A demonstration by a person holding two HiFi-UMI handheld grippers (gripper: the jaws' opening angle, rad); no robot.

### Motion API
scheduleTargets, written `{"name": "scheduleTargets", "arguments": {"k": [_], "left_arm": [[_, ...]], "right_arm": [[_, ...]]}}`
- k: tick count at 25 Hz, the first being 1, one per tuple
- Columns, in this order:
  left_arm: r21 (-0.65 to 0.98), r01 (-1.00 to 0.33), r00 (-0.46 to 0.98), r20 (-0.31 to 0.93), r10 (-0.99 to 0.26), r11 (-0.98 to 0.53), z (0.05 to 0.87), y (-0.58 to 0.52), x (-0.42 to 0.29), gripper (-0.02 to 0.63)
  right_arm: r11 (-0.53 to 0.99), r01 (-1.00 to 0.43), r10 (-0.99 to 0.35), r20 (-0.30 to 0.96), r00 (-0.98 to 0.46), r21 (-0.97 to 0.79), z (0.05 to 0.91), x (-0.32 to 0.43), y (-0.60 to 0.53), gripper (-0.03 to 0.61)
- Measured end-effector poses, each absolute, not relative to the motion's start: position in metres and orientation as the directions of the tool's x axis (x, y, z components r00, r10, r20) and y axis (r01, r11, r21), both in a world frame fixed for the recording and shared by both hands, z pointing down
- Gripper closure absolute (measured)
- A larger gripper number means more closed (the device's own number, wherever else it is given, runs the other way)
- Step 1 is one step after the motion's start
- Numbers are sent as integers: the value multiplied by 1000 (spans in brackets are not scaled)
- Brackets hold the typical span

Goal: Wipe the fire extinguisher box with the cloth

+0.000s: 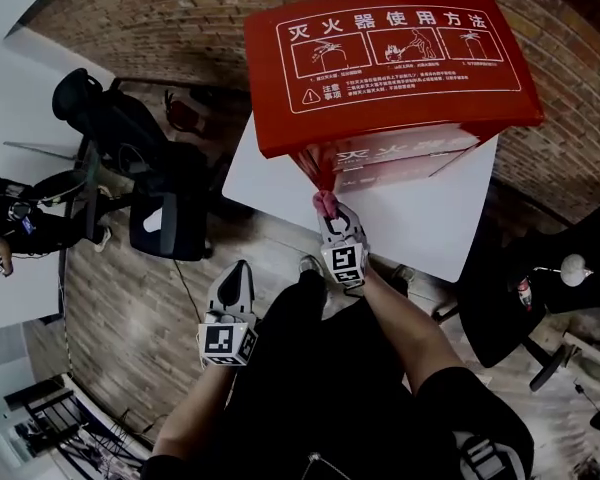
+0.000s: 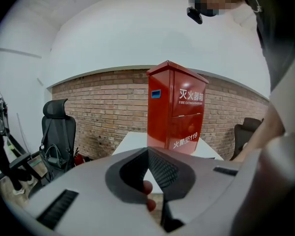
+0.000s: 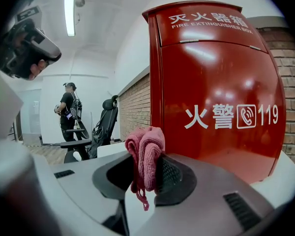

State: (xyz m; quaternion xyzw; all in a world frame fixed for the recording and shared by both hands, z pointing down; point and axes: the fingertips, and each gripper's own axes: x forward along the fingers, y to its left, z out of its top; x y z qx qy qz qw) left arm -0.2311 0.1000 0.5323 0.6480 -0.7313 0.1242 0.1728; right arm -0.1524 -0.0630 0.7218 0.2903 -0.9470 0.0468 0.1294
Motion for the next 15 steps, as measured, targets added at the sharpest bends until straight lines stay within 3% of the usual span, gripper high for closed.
{"name": "scheduleTargets", "arguments": {"k": [15], "left_arm": [[13,-997,-57,435,-899,70,537,94,-239,586]], "right_arm": [[817,-577,-538,347,-769,-12,770,-155,-59,476]]}}
